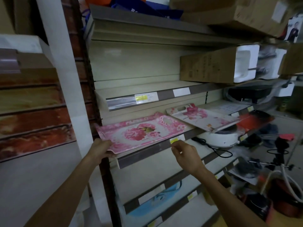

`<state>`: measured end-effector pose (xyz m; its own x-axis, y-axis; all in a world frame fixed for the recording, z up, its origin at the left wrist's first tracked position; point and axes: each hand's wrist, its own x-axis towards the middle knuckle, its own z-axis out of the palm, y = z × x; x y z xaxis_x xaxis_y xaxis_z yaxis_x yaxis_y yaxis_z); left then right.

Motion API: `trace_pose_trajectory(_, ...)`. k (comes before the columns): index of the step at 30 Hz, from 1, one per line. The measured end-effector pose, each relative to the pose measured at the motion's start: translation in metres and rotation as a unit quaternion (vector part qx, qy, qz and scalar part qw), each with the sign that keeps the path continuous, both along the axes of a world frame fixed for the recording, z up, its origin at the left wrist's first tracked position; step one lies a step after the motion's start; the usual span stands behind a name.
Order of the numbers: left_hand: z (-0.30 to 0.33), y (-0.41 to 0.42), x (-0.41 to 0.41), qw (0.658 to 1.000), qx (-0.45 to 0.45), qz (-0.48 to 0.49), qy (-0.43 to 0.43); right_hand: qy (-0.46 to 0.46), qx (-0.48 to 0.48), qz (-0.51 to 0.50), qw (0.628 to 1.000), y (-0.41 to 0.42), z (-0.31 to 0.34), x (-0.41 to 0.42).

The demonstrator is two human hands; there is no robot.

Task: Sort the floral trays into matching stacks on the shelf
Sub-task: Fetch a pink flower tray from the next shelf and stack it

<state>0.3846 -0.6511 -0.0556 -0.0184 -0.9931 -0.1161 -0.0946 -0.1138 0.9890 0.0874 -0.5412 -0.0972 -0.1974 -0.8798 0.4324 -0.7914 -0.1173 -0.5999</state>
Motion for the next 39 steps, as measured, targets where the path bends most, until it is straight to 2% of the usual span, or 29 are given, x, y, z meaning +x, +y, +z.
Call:
trace_pose_trajectory(3, 0.014, 0.0, -0.007, 1.0, 0.003, -0.012, 0.017, -0.055, 0.035, -0.014, 0.998, -0.019, 0.0, 0.001)
trace_pose_trajectory(5, 0.022, 0.0, -0.012, 0.999, 0.009, -0.005, 0.042, -0.182, 0.06, -0.009, 0.981, -0.031, 0.003, 0.005)
trace_pose_trajectory(6, 0.024, 0.001, -0.013, 0.998, 0.012, -0.002, 0.054, -0.274, 0.064, -0.002, 0.96, -0.036, 0.006, 0.008)
trace_pose_trajectory(8, 0.026, 0.007, -0.013, 0.997, 0.019, -0.001, 0.073, -0.445, 0.061, 0.015, 0.893, -0.047, 0.014, 0.009)
trace_pose_trajectory(10, 0.025, 0.017, -0.013, 0.996, 0.022, -0.006, 0.085, -0.56, 0.057, 0.045, 0.826, -0.056, 0.021, 0.006)
trace_pose_trajectory(15, 0.018, 0.044, -0.006, 0.995, 0.021, -0.025, 0.09, -0.732, -0.002, 0.092, 0.675, -0.08, 0.033, -0.009)
trace_pose_trajectory(17, 0.018, 0.057, -0.005, 0.995, 0.0, -0.047, 0.085, -0.764, -0.028, 0.071, 0.641, -0.083, 0.034, -0.011)
trace_pose_trajectory(22, 0.015, 0.085, 0.0, 0.992, -0.053, -0.098, 0.065, -0.781, -0.048, 0.021, 0.622, -0.066, 0.028, -0.007)
trace_pose_trajectory(28, 0.002, 0.112, 0.013, 0.995, -0.034, -0.075, 0.053, -0.765, -0.062, -0.001, 0.642, -0.019, 0.023, -0.022)
trace_pose_trajectory(32, 0.002, 0.139, 0.017, 0.995, -0.056, 0.026, 0.075, -0.751, -0.057, -0.052, 0.656, 0.021, 0.016, -0.04)
trace_pose_trajectory(35, 0.003, 0.153, 0.026, 0.984, -0.155, 0.083, -0.039, -0.732, -0.058, -0.038, 0.677, 0.06, 0.008, -0.048)
trace_pose_trajectory(37, 0.001, 0.161, 0.035, 0.963, -0.225, 0.089, -0.121, -0.719, -0.062, -0.03, 0.692, 0.086, 0.005, -0.051)
trace_pose_trajectory(39, 0.0, 0.171, 0.039, 0.946, -0.267, 0.081, -0.167, -0.708, -0.06, -0.025, 0.703, 0.11, 0.002, -0.051)
